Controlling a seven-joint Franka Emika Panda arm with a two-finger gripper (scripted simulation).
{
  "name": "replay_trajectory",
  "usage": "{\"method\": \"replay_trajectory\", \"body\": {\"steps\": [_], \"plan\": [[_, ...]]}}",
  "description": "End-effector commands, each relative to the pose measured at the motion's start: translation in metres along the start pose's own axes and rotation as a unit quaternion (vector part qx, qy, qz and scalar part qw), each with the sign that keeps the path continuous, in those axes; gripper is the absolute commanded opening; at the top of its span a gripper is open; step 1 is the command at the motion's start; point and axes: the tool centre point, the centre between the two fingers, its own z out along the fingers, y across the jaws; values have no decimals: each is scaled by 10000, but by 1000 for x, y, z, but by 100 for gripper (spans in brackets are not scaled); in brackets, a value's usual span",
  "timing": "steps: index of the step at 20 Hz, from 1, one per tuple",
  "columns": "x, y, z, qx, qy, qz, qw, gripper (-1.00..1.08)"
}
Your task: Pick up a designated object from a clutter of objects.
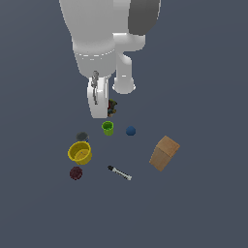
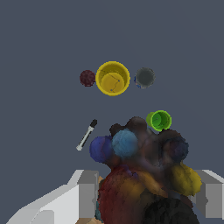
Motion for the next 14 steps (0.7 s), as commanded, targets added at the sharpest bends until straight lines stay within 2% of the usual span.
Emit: {"method": "replay_trajectory", "body": {"steps": [1, 7, 14], "plan": [[6, 2, -21, -5, 2, -4, 10000, -100], [16, 5, -54, -7, 2, -7, 10000, -100], [20, 4, -67, -10, 3, -12, 10000, -100]]}}
